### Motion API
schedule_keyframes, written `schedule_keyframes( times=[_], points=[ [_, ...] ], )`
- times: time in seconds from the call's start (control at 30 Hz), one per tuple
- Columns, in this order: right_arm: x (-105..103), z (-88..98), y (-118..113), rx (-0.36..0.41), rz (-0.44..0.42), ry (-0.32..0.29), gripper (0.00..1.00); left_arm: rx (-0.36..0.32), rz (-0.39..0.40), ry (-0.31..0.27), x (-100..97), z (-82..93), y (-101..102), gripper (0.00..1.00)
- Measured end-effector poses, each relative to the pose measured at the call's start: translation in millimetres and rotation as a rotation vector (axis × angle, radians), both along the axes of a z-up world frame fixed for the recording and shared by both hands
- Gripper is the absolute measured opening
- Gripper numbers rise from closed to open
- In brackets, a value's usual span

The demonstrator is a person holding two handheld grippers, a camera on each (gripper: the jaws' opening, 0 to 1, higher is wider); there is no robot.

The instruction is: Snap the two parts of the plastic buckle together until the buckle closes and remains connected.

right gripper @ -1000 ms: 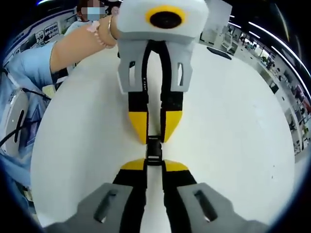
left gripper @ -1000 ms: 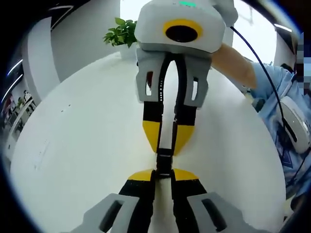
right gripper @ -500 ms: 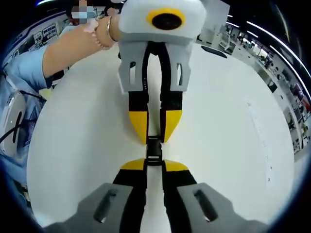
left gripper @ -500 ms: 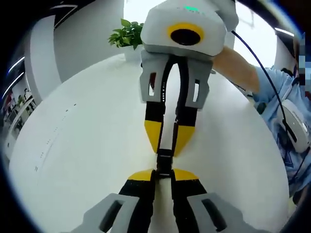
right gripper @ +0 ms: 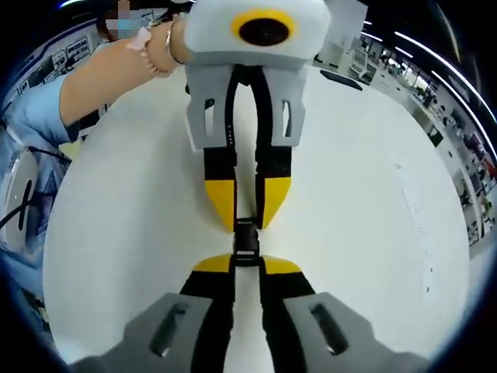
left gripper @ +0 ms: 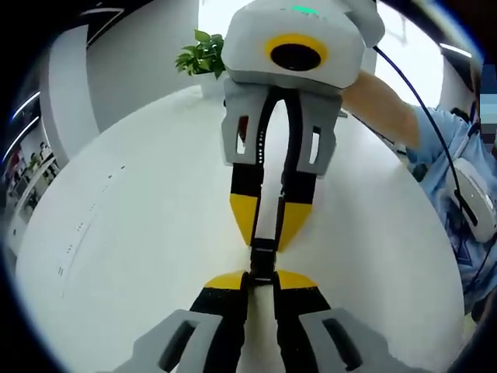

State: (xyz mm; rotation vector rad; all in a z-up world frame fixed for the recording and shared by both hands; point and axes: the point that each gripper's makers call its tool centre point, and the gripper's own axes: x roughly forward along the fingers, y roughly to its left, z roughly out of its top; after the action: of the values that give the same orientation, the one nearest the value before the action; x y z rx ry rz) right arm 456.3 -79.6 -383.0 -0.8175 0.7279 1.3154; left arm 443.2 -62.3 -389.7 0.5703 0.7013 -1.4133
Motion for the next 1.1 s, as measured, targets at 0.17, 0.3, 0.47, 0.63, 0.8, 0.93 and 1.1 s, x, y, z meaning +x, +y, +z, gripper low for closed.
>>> schedule_keyframes(
  times=[0.17, 0.3, 0.47, 0.63, 0.8, 0.93, 1.1],
  points=[
    [5, -0.1, 0, 0.005, -0.019, -0.013, 0.11, -0.006, 0.012, -0.01, 8.3, -0.2, -1, 0.11],
    [10, 0.3, 2, 0.025, -0.035, -0.017, 0.11, -0.013, 0.043, -0.041, 19.9, 1.0, -1, 0.17],
    [15, 2.5, -1, 0.04, -0.055, -0.03, 0.16, -0.016, 0.071, -0.049, 32.4, 2.6, 3, 0.25],
    [22, 16.7, 4, 0.104, -0.073, -0.067, 0.17, 0.013, 0.09, -0.074, 38.2, 6.7, 8, 0.3],
    [23, 34.7, 10, 0.176, -0.092, -0.115, 0.18, -0.061, 0.172, -0.144, 53.1, 36.0, 11, 0.31],
    [26, 52.5, 15, 0.247, -0.111, -0.177, 0.2, -0.134, 0.275, -0.235, 70.1, 65.5, 19, 0.32],
    [31, 81.8, 17, 0.372, -0.191, -0.257, 0.21, -0.236, 0.429, -0.321, 80.4, 103.3, 36, 0.32]
  ],
)
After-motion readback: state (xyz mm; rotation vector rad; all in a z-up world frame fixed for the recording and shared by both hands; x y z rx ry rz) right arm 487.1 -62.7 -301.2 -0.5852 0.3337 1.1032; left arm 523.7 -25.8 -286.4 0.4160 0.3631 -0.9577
